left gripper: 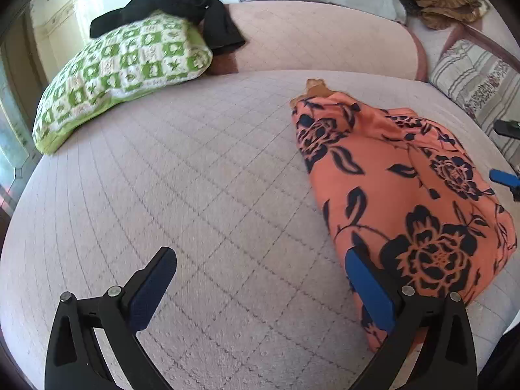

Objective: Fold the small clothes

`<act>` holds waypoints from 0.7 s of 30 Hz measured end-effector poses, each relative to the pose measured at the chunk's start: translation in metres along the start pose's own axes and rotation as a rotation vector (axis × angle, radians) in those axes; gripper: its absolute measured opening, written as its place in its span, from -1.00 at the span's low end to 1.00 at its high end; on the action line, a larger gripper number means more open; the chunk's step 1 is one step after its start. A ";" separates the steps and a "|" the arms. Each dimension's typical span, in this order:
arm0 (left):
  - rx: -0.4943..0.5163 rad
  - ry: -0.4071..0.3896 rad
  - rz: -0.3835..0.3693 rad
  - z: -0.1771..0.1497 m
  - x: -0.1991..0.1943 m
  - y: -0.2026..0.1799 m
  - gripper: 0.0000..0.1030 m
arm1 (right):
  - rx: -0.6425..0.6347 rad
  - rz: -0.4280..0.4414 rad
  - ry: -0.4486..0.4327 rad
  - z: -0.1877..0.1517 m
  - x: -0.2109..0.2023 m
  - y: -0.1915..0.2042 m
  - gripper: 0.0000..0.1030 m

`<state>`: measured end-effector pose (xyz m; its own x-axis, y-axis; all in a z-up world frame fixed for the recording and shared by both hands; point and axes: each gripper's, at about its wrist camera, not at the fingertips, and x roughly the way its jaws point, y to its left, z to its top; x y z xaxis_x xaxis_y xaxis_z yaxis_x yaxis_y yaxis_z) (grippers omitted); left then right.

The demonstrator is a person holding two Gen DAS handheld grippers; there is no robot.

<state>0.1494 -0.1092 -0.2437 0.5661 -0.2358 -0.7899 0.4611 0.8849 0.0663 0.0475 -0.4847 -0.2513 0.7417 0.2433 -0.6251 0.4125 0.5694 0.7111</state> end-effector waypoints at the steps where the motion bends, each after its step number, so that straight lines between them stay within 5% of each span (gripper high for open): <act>1: -0.017 0.018 -0.011 0.001 0.002 0.001 1.00 | 0.002 -0.002 0.005 -0.002 0.001 0.000 0.78; 21: -0.032 -0.001 -0.028 0.016 0.007 0.000 1.00 | -0.008 -0.022 0.043 0.001 0.017 -0.001 0.78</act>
<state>0.1649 -0.1173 -0.2397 0.5540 -0.2609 -0.7906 0.4549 0.8902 0.0250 0.0607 -0.4821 -0.2624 0.7089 0.2643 -0.6539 0.4239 0.5814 0.6945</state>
